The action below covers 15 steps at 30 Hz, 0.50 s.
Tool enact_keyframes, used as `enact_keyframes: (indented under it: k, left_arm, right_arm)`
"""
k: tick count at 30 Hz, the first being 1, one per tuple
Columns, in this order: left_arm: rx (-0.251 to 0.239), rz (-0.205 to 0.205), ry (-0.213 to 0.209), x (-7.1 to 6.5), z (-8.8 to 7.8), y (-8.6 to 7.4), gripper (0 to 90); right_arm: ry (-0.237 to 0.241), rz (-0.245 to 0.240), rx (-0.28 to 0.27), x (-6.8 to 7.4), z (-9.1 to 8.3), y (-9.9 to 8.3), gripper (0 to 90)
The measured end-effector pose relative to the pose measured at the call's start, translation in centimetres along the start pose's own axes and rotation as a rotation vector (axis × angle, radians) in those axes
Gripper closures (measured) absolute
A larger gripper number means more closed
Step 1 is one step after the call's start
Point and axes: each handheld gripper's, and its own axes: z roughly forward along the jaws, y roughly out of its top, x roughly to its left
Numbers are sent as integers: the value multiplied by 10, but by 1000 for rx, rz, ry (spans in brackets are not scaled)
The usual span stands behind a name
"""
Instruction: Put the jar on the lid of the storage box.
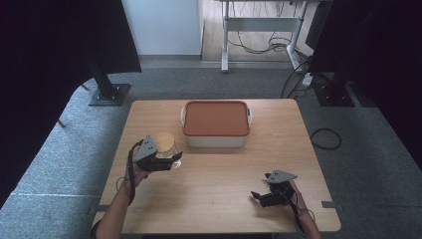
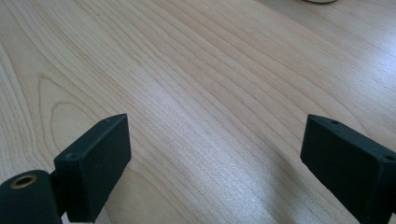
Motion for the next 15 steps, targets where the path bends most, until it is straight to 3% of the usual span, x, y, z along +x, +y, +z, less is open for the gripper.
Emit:
enact_keyframes:
  k: [15]
  left_arm:
    - [-15, 14, -1, 1, 3, 11, 251]
  right_arm:
    - [1, -1, 0, 0, 0, 0, 81]
